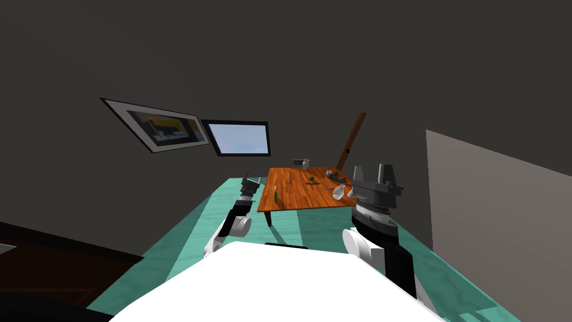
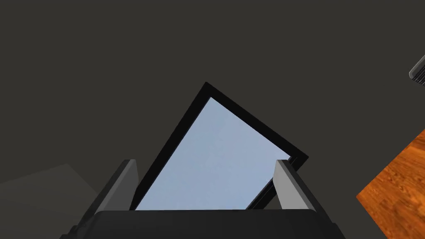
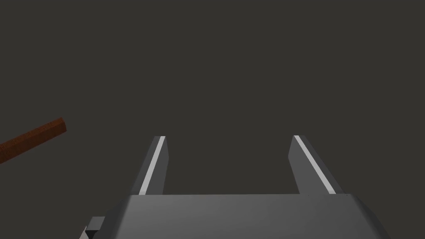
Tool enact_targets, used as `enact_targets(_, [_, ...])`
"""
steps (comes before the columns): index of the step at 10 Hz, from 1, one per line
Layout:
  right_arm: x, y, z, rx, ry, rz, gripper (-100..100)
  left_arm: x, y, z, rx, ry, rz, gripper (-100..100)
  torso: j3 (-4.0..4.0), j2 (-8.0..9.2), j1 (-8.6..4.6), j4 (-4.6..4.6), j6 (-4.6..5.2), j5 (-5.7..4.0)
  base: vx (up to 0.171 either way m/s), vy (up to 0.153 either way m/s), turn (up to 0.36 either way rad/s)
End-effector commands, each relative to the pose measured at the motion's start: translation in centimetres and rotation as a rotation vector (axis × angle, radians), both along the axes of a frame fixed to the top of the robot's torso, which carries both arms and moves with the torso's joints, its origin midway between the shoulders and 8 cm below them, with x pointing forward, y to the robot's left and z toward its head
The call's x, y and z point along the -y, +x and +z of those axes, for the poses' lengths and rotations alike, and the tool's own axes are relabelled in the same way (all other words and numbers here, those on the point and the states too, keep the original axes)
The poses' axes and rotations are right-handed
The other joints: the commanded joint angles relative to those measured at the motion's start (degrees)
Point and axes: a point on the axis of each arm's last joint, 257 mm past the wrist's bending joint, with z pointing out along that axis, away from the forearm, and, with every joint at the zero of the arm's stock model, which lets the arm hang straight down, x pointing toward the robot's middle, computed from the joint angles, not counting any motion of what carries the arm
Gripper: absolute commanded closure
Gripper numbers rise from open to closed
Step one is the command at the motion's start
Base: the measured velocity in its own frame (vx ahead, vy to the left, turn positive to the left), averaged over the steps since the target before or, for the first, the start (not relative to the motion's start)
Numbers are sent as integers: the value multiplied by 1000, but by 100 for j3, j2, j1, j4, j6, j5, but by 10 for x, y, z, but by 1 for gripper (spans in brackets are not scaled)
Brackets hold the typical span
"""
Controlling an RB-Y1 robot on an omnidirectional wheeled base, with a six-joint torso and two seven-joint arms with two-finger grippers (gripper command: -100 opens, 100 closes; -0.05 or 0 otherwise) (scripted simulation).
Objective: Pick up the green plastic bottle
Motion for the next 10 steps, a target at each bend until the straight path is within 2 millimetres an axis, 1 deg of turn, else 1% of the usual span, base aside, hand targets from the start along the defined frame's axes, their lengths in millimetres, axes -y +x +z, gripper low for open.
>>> enact_targets(1, [0, 0, 0, 0, 0, 0, 0, -1, 5, -11, -23, -30, -10, -100, 0, 0, 0, 0, 0, 0, 18, -32, -5])
enact_targets(3, [0, 0, 0, 0, 0, 0, 0, -4, 18, -41, -85, -139, -44, -100, 0, 0, 5, 0, 0, 1, 22, -35, -21])
enact_targets(4, [0, 0, 0, 0, 0, 0, 0, -4, 19, -44, -90, -139, -43, -100, -1, -1, 2, 0, 0, 0, 23, -33, -9])
enact_targets(5, [0, 0, 0, 0, 0, 0, 0, -5, 25, -58, -120, -195, -58, -100, 0, 0, 4, 0, -1, 0, 21, -41, -23])
enact_targets(6, [0, 0, 0, 0, 0, 0, 0, -6, 25, -61, -126, -195, -56, -100, 0, 1, 0, 0, -1, 0, 18, -31, -10])
enact_targets(7, [0, 0, 0, 0, 0, 0, 0, -7, 31, -77, -159, -251, -67, -100, 0, 1, 4, 0, -1, 0, 34, -33, -27])
enact_targets(8, [0, 0, 0, 0, 0, 0, 0, -7, 31, -80, -164, -252, -66, -100, -2, -3, 3, -1, -1, 0, 29, -28, -13])
enact_targets(9, [0, 0, 0, 0, 0, 0, 0, -9, 36, -95, -195, -308, -76, -100, -1, -2, 5, -1, -1, 0, 30, -36, -33])
enact_targets(10, [0, 0, 0, 0, 0, 0, 0, -10, 36, -99, -203, -308, -73, -100, -2, -3, 2, 0, 0, 0, 24, -36, -16])
